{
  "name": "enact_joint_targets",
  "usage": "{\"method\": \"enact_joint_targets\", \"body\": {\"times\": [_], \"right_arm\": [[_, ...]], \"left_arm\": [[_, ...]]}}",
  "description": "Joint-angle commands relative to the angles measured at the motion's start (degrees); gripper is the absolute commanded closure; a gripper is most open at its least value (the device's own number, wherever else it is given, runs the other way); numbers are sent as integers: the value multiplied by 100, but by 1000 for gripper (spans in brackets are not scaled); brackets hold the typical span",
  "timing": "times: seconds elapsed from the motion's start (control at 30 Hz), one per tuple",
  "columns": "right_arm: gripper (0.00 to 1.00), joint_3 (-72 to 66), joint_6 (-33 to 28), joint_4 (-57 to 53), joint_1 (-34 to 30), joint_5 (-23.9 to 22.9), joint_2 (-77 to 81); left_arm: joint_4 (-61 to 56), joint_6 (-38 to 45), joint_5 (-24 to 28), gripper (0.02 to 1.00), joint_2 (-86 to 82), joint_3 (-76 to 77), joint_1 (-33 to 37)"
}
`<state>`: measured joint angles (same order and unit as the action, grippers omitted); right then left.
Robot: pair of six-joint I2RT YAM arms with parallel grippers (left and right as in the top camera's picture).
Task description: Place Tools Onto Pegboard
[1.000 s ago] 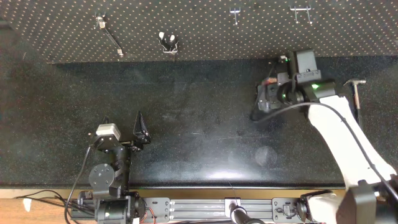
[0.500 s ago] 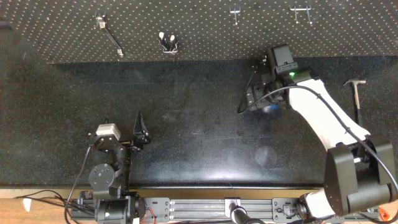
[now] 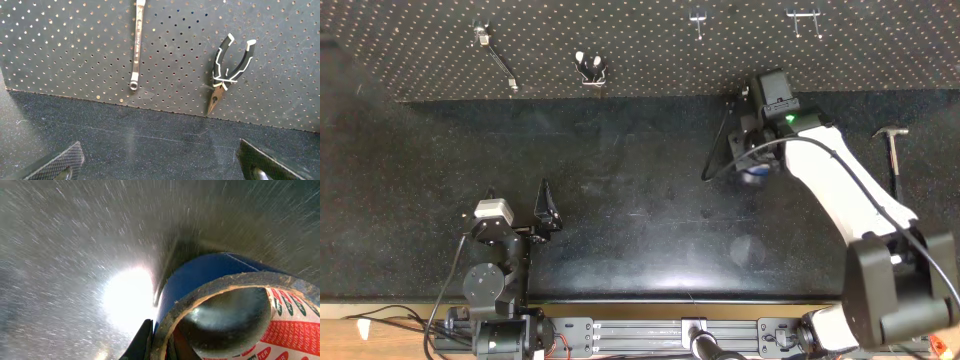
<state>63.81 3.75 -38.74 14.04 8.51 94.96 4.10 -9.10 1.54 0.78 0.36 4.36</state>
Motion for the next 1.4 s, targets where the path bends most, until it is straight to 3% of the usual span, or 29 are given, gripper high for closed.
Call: {"method": "enact_joint_targets", "body": {"times": [0.03, 0.33, 0.67, 0.83, 0.97, 1.4], "right_arm": [[925, 83, 114, 323, 46, 101, -1261], [925, 83, 131, 1967, 750, -87, -2518], [925, 83, 164, 3681, 1764, -2166, -1912], [928, 83, 190, 4363, 1777, -2205, -1298], [928, 83, 595, 4446, 1777, -2457, -968], [928, 83, 608, 4922, 1777, -2452, -387]], "left_arm": [[44, -52, 81, 23, -57, -4, 28], [44, -52, 81, 23, -57, -4, 28], [44, -52, 81, 23, -59, -4, 28], [44, -52, 83, 23, -57, -4, 28], [44, -52, 81, 23, -57, -4, 28], [44, -52, 81, 23, -57, -4, 28]]}}
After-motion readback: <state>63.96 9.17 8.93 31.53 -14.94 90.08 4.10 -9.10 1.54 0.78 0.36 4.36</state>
